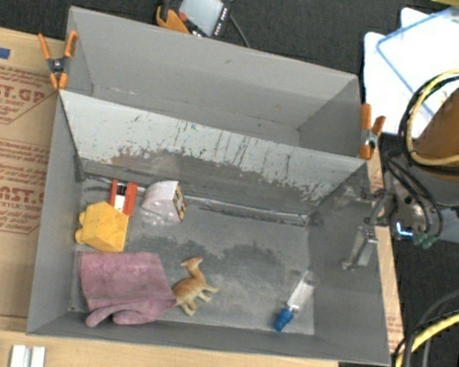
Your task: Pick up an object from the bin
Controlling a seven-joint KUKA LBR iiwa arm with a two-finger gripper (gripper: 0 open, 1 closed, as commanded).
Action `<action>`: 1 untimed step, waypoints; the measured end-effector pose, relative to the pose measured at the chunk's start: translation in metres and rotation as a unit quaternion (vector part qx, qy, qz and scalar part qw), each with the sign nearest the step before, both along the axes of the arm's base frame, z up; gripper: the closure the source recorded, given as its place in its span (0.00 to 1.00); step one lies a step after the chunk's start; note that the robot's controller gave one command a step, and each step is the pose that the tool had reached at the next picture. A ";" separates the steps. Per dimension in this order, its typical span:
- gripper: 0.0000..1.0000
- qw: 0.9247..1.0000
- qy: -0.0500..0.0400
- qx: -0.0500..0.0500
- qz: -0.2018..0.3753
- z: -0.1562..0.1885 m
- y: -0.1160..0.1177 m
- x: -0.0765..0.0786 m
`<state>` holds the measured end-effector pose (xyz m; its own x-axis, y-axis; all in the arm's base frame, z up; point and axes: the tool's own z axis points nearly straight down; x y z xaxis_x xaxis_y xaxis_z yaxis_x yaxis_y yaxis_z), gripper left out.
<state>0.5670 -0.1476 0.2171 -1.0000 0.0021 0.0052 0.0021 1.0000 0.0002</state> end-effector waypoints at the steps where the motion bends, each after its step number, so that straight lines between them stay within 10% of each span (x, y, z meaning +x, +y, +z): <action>1: 0.00 1.000 -0.004 -0.001 0.001 0.005 0.001 0.002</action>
Offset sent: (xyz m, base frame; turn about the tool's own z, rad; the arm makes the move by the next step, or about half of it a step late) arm -0.0503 0.0012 -0.1471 -0.4900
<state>0.5686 -0.1467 0.2221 -1.0000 -0.0005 -0.0026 -0.0005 1.0000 -0.0012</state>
